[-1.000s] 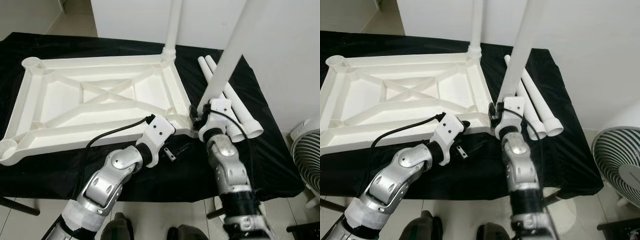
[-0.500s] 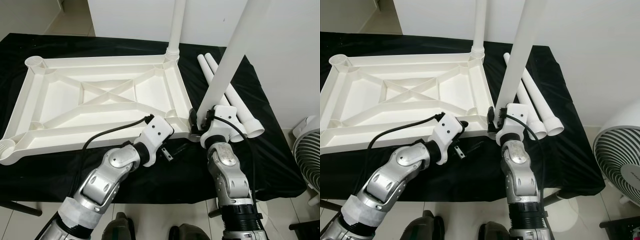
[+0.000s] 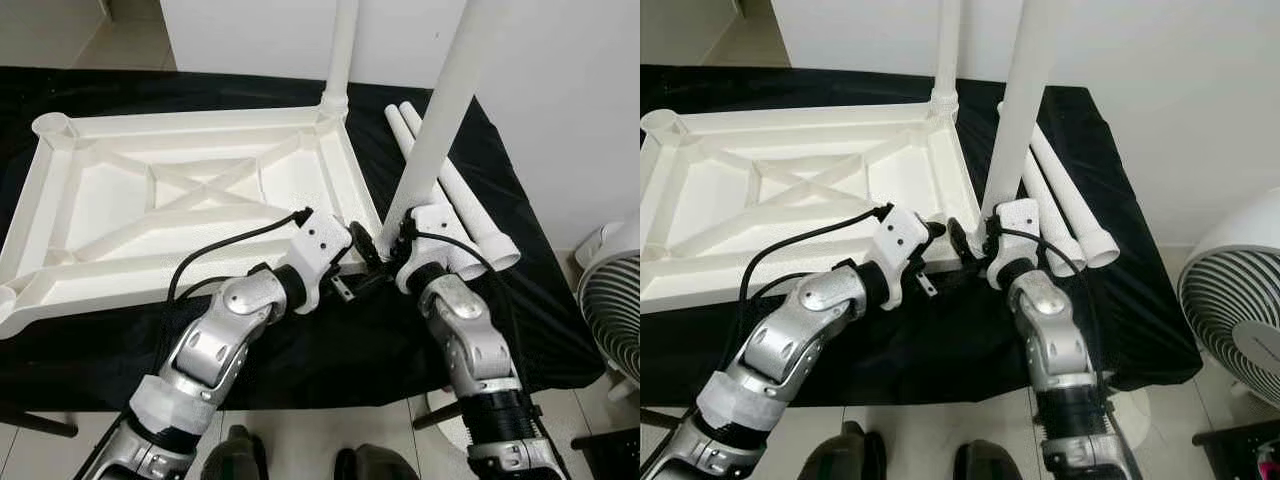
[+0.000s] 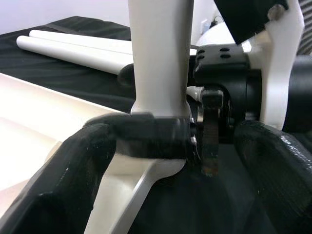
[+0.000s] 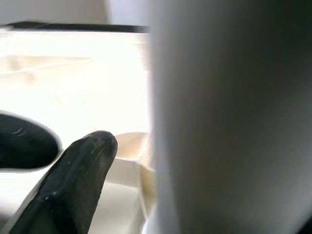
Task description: Building children table
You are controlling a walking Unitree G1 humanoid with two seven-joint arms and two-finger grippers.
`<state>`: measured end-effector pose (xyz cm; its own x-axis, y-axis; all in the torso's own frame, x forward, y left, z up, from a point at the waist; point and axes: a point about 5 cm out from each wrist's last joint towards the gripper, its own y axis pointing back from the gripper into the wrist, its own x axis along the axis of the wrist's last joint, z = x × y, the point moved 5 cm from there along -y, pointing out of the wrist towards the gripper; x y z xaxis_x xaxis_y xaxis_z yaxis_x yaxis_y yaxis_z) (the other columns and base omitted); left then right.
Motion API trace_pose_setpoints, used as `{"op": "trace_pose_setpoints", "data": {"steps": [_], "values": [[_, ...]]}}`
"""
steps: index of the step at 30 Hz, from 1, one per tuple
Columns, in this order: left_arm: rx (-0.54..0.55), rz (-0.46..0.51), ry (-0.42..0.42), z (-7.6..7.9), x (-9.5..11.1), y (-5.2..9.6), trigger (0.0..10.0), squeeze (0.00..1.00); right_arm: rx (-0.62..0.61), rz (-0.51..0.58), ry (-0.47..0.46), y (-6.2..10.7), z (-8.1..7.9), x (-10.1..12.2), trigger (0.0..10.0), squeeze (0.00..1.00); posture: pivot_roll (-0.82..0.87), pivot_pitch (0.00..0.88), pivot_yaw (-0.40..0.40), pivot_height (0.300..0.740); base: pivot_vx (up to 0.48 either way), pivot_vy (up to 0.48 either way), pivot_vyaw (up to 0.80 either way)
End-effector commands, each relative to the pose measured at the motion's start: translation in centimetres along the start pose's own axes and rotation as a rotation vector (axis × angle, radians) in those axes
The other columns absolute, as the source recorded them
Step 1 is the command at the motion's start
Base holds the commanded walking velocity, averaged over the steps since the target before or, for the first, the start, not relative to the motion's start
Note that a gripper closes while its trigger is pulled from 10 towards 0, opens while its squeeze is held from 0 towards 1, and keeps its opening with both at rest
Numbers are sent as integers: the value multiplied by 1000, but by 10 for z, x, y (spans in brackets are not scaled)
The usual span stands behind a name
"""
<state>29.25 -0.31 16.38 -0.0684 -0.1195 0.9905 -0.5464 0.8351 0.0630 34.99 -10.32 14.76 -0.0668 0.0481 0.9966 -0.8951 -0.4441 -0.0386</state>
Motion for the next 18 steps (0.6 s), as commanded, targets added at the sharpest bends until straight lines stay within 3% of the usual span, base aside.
{"op": "trace_pose_setpoints", "data": {"steps": [1,18], "values": [[60,-7,26,-4,-3,3,10000,0,56,-6,30,-3,-1,-3,10000,0,-11,65,-14,740,0,0,0],[23,-27,-12,-8,-6,21,10000,0,218,-31,73,-9,11,-14,10000,0,1,25,-18,740,0,0,0]]}}
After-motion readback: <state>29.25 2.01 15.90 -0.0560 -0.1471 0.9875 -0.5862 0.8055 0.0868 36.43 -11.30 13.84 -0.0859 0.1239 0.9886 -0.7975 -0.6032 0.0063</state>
